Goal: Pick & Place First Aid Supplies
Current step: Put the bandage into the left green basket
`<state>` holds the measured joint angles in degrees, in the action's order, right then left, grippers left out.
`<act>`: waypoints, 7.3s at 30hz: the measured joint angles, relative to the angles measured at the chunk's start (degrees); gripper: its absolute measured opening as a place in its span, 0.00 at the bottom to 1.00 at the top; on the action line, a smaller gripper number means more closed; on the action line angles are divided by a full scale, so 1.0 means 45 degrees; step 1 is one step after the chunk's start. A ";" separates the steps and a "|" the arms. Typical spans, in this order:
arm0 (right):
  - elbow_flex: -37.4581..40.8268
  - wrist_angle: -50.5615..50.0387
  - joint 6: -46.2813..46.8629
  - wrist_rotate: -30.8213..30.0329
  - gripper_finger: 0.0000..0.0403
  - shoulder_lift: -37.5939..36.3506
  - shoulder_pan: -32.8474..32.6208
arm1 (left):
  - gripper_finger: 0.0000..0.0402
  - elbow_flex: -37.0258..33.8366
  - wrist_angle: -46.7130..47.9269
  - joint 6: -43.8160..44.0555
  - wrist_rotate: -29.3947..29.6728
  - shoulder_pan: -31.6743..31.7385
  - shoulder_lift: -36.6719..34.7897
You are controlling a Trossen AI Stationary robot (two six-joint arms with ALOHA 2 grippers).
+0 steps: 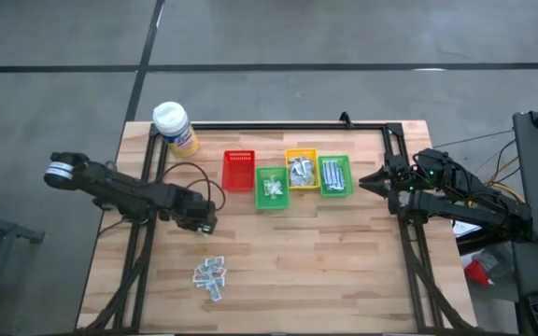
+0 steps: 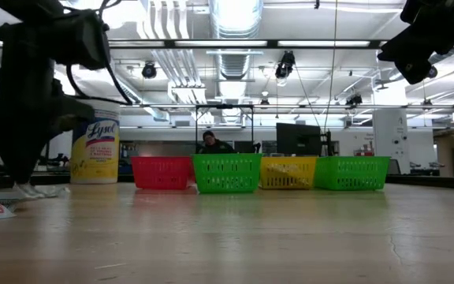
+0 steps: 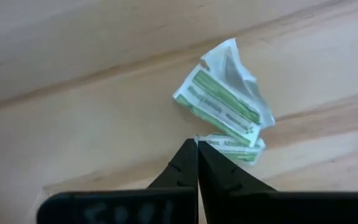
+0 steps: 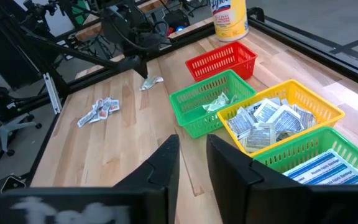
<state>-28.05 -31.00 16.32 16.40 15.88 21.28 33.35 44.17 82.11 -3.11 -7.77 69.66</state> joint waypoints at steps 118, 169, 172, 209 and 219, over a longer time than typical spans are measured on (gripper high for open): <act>0.0000 -0.0010 -0.0053 0.0000 0.19 0.0004 0.0000 | 0.34 1.2149 -0.0045 -1.0302 0.3920 0.3687 0.9564; 0.0000 -0.0010 -0.0097 0.0000 0.17 0.0004 0.0000 | 0.38 1.1664 0.8875 -0.6625 0.2791 0.0679 0.4859; 0.0000 -0.0010 -0.0097 0.0000 0.17 0.0000 0.0000 | 0.38 1.0882 0.8641 -0.6598 0.2462 0.0665 0.4583; 0.0000 0.0000 -0.0097 -0.0004 0.20 0.0003 0.0004 | 0.38 0.1778 0.0934 -0.6564 0.1596 0.0871 0.1476; 0.0000 0.0005 -0.0097 -0.0005 0.21 -0.0001 0.0000 | 0.38 0.1640 0.0890 -0.7268 0.1663 0.1337 0.2385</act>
<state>-28.05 -30.98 15.88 16.38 15.88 21.28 40.73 48.18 49.40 4.37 -1.75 80.39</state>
